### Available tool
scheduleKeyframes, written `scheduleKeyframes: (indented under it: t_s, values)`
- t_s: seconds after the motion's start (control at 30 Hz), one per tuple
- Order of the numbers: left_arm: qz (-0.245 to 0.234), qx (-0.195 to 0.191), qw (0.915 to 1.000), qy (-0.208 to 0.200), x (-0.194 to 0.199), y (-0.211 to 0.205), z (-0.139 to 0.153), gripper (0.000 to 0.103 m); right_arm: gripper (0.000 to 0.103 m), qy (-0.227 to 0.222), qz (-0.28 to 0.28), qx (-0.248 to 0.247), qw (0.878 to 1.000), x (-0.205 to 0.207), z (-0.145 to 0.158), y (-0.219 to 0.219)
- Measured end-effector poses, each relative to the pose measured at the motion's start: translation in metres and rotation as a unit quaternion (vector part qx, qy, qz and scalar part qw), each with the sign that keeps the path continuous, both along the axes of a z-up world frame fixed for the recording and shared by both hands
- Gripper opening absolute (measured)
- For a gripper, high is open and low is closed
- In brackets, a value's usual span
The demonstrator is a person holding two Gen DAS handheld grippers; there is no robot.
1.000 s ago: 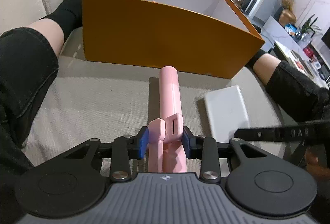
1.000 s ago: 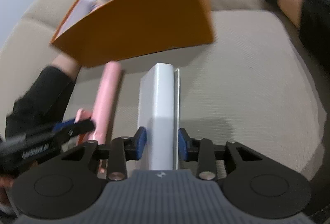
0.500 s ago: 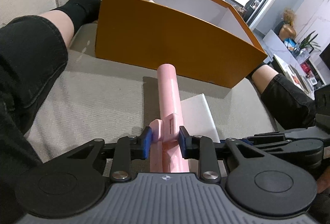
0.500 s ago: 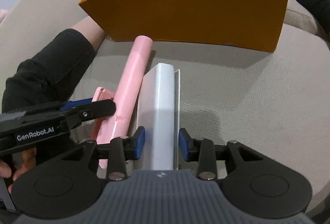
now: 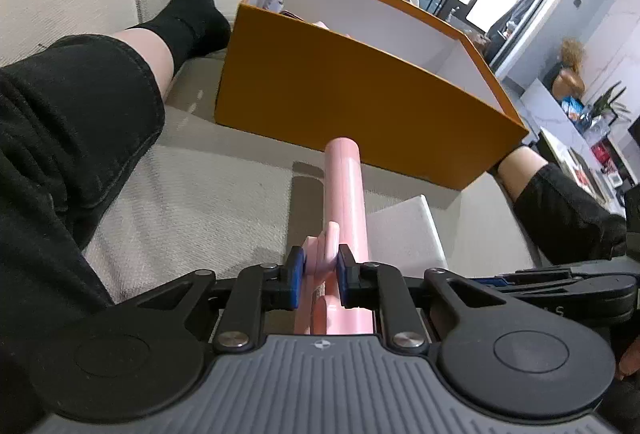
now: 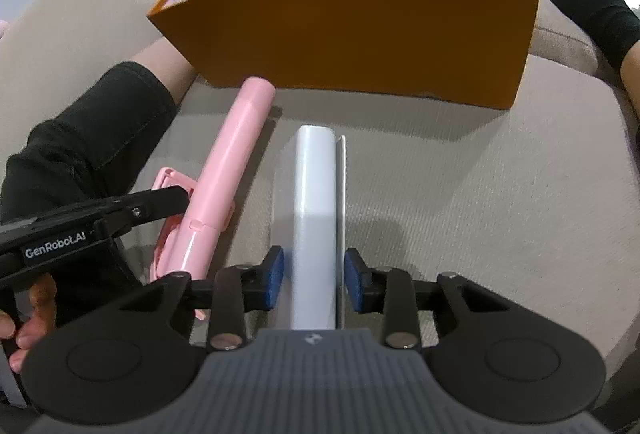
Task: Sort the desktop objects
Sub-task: 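Lift and carry the pink stick and white box over the orange box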
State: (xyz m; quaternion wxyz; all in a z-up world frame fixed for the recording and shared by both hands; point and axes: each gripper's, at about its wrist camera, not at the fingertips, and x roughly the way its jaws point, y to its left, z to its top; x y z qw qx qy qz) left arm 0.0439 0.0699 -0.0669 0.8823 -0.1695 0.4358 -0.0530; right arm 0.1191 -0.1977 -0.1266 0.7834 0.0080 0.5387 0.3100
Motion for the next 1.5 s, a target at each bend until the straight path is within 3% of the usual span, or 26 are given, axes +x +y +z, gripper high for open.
scheduleKeyframes:
  t_s: [0.33, 0.6, 0.9, 1.07, 1.27, 1.5]
  values:
    - [0.013, -0.007, 0.9998, -0.013, 0.003, 0.007, 0.009, 0.018, 0.032, -0.017, -0.006, 0.007, 1.0, 0.009, 0.016, -0.015]
    - [0.009, 0.012, 0.9997, -0.019, 0.008, 0.002, 0.016, 0.018, 0.032, -0.036, 0.002, 0.021, 0.999, 0.01, 0.037, -0.022]
    - [-0.006, -0.019, 0.9987, -0.047, 0.008, 0.004, 0.041, 0.018, 0.031, -0.047, 0.016, 0.058, 0.997, 0.01, 0.081, -0.038]
    - [-0.021, -0.022, 0.997, -0.071, 0.011, 0.001, 0.067, 0.018, 0.031, -0.077, -0.001, 0.075, 0.994, 0.019, 0.114, -0.051]
    - [-0.032, -0.037, 0.9935, -0.103, 0.029, 0.002, 0.096, 0.018, 0.031, -0.128, -0.019, 0.082, 0.988, 0.052, 0.155, -0.053]
    - [-0.032, -0.035, 0.9879, -0.147, 0.066, 0.005, 0.123, 0.018, 0.031, -0.181, -0.045, 0.014, 0.982, 0.122, 0.167, -0.026]
